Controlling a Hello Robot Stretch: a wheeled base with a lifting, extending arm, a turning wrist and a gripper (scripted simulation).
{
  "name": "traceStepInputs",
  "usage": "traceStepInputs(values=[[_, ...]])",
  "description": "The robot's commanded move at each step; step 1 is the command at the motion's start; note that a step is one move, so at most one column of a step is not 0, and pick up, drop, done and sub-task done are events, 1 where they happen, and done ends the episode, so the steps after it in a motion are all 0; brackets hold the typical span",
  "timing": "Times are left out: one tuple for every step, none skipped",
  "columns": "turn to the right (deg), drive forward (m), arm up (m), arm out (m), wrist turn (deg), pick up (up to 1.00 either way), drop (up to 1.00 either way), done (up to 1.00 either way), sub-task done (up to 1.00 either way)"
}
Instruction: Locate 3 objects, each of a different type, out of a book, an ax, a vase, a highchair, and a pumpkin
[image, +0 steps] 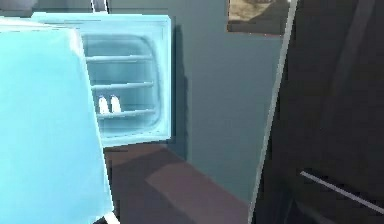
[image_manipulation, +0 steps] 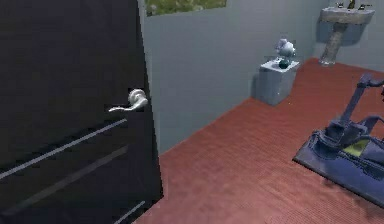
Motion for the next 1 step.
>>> traceStepInputs(values=[[-12.0, 0.0, 0.0, 0.0, 0.0, 0.0, 0.0, 0.0, 0.0]])
